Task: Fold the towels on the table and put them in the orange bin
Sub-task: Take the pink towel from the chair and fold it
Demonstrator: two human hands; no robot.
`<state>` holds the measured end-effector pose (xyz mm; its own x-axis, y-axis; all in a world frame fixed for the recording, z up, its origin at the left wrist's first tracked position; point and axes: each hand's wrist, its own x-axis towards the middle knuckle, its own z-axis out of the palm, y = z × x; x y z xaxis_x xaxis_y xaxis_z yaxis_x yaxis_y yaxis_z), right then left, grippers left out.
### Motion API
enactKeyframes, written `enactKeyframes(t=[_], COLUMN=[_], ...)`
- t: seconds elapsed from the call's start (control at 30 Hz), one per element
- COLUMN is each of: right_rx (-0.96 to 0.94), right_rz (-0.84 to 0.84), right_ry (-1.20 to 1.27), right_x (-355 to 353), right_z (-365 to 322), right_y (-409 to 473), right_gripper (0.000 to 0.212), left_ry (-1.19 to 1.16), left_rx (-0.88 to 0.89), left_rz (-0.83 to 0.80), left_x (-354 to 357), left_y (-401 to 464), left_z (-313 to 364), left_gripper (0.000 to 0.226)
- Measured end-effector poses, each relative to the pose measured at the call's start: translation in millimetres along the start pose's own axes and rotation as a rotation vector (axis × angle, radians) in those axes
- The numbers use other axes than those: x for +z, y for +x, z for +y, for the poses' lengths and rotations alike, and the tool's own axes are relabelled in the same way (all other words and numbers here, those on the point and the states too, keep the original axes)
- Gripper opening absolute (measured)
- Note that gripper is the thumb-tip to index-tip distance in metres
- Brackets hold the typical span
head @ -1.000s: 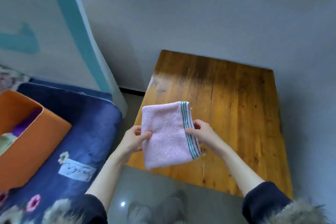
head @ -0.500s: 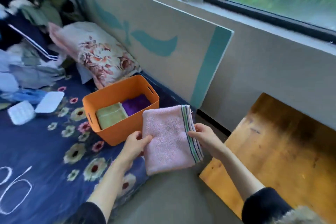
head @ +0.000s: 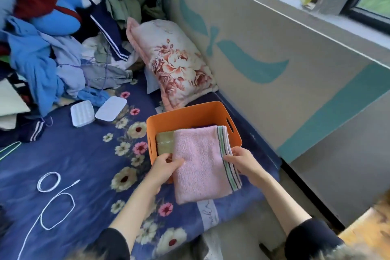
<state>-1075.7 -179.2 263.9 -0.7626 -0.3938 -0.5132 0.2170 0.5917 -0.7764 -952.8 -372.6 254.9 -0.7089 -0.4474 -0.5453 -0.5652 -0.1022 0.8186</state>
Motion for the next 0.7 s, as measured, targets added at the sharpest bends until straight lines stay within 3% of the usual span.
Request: enactKeyframes(t=[0.1, 0.3, 0.7], right_rx=[0.005, 0.05, 0.162], right_rz=[-0.006, -0.03, 0.015], right_ry=[-0.017, -0.114, -0.47], right_x=[-13.1, -30.4, 26.4], right_z=[-20.6, -35.6, 9.2], right_y=[51.9, 144.5, 274.2], right_gripper=[0.012, 0.006, 0.016], left_ry=[-0.008, -0.016, 0.079], left_rx=[-0.006, -0.085, -0.263], left_rz=[0.034, 0.071, 0.148], left_x=[5.5, 24.9, 50.6], left_y=[44.0, 126.2, 255.6], left_z=[26.3, 49.8, -21.8], left_gripper=[0.019, 0.028, 0.024])
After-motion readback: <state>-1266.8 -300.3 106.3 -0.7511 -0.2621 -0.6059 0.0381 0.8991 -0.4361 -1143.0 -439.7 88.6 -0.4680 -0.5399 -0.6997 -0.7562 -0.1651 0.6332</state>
